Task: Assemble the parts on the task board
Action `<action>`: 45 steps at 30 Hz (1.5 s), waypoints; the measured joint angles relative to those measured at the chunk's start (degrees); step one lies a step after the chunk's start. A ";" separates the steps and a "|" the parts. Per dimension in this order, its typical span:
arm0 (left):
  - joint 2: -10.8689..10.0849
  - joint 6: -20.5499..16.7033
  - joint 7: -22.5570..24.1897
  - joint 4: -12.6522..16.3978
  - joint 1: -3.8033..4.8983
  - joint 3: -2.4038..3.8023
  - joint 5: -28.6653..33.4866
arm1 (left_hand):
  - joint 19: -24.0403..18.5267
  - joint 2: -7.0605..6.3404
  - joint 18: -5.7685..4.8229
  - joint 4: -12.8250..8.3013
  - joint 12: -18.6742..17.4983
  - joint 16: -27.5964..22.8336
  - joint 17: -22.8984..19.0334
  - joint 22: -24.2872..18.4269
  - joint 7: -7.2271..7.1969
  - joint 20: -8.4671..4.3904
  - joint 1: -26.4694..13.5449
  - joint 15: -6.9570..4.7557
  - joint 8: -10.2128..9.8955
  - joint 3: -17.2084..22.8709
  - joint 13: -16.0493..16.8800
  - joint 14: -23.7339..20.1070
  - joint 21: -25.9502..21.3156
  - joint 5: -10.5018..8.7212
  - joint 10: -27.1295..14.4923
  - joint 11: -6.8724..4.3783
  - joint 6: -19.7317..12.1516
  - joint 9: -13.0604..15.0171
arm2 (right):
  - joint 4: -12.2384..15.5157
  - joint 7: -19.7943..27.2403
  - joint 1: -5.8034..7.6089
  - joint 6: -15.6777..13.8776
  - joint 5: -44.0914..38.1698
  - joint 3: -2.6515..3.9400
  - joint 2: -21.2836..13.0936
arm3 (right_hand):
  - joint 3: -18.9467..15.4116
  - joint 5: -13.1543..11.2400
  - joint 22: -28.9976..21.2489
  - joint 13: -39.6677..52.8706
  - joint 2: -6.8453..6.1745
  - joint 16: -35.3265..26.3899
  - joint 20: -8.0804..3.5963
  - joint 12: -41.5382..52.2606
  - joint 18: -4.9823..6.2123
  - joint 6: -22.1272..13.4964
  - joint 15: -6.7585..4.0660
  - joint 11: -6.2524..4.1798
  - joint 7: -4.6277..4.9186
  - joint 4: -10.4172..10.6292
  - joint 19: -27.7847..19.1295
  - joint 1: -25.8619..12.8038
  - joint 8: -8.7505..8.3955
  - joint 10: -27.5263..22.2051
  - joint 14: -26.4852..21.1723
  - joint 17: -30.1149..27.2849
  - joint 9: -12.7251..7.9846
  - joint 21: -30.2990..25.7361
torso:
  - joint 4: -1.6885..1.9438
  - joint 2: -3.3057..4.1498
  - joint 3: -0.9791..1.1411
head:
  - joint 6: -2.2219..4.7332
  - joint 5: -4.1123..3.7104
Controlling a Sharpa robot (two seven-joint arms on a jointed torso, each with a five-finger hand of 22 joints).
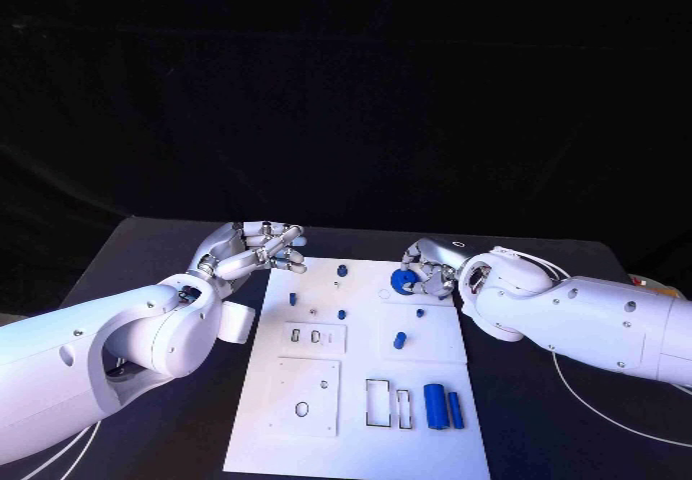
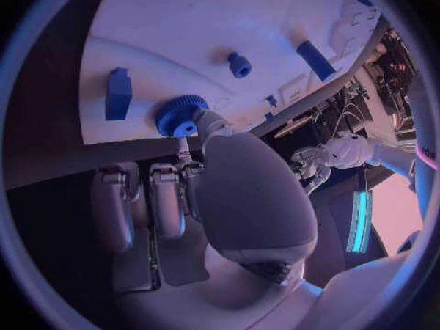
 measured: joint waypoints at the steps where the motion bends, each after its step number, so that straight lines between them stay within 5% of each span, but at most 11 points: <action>1: 0.00 0.01 0.00 0.00 0.00 0.00 0.00 | 0.00 0.00 0.00 0.00 0.00 0.00 0.00 0.00 0.00 0.00 0.00 0.00 0.00 0.00 0.00 0.00 0.00 0.00 0.00 0.00 0.00 0.00 | 0.46 -0.07 -0.05 -0.43 -0.67 -0.03 -0.08 | 0.47 -0.01 0.00 0.00 -0.16 0.19 0.00 0.17 0.00 0.00 -0.17 0.00 0.00 -0.07 0.00 0.13 0.00 0.00 0.04 0.00 0.00 0.00 | -0.01 0.00 0.01 | 0.05 0.01; 9: 0.11 0.06 -0.03 -0.03 0.00 0.00 0.00 | -0.21 0.00 0.00 0.00 0.00 0.00 0.13 0.06 0.00 0.20 0.00 0.00 0.00 0.00 0.00 0.00 0.00 0.00 0.00 0.00 0.00 0.00 | 4.09 -0.94 0.43 -3.80 -7.42 0.01 0.66 | 3.84 -0.24 0.04 -0.01 -1.46 0.18 -0.20 0.17 0.00 0.00 -0.25 -0.28 0.00 -0.43 -0.20 -0.89 -0.12 -0.06 0.12 -0.01 0.00 0.69 | -0.01 -0.03 0.01 | 0.35 -0.04; 18: 0.35 0.09 -0.05 -0.12 -0.01 0.00 0.00 | -0.21 0.00 0.00 0.00 0.00 0.00 0.12 0.06 0.00 0.20 0.00 0.00 -0.24 0.00 -0.01 0.00 0.23 0.00 0.00 0.00 0.00 -0.01 | 5.39 -2.33 0.59 -5.83 -12.87 -0.02 5.40 | 5.42 -0.66 0.04 -0.01 -2.04 0.17 -0.20 0.38 0.01 0.00 -0.24 -0.37 0.00 -0.74 -0.21 -1.46 -0.45 0.03 0.12 -0.01 0.00 0.71 | 0.14 0.02 0.01 | 0.38 -0.03; 33: 0.67 0.14 -0.07 -0.12 -0.01 0.00 0.00 | -0.21 0.00 0.00 0.00 0.00 0.00 0.16 0.05 0.00 0.20 0.00 0.00 -0.24 0.00 -0.02 0.00 0.23 0.00 0.00 0.00 0.00 -0.01 | 1.19 -3.20 -0.37 -6.82 -15.35 -0.36 12.07 | 6.27 -0.77 0.03 -0.02 -2.50 0.16 -0.20 0.38 0.01 0.02 -0.24 -0.37 0.00 -0.84 -0.21 -1.91 -1.18 0.03 0.12 -0.02 0.01 0.90 | 0.18 0.08 -0.07 | 0.02 0.44; 45: 0.90 0.20 -0.07 -0.35 0.00 0.00 0.01 | -0.21 0.00 -0.01 0.00 0.00 0.00 0.16 0.04 0.00 0.20 0.00 0.00 -0.23 0.00 -0.02 0.00 0.23 0.00 0.00 0.00 0.00 0.00 | -1.32 -3.11 -1.66 -6.69 -15.48 -0.54 14.02 | 6.68 -1.18 0.02 -0.02 -2.88 0.38 -0.20 0.60 0.01 0.22 -0.24 -0.36 0.18 -0.92 -0.21 -2.17 -1.17 0.03 0.12 -0.02 0.01 0.89 | 0.14 0.08 0.00 | -0.29 0.61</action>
